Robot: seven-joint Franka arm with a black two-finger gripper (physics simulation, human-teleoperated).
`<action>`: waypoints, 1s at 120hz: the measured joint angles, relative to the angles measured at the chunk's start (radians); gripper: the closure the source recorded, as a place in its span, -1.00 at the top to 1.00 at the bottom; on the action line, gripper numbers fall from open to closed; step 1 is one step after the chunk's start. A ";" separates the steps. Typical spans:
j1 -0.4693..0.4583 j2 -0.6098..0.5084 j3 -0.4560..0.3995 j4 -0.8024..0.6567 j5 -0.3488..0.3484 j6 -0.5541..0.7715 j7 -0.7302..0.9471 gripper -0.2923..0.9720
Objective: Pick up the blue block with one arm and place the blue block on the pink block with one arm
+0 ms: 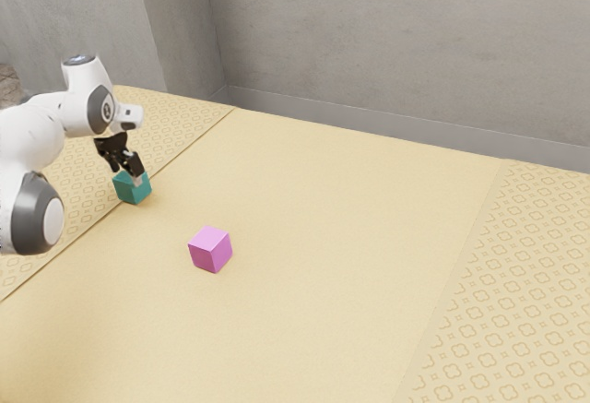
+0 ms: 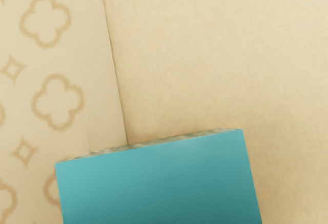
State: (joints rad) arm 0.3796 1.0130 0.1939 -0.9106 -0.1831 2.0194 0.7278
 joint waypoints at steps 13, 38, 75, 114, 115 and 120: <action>0.001 0.025 0.001 0.025 -0.024 0.016 -0.003 0.54; 0.015 0.036 0.000 0.030 -0.038 0.042 -0.007 0.54; 0.014 0.042 -0.007 0.030 -0.064 0.057 -0.011 0.49; 0.014 0.030 -0.007 0.022 -0.082 0.036 -0.017 0.28; 0.014 0.030 -0.007 0.022 -0.082 0.035 -0.017 0.28; 0.014 0.030 -0.007 0.021 -0.083 0.028 -0.018 0.25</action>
State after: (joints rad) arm 0.3932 1.0429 0.1871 -0.8895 -0.2657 2.0476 0.7094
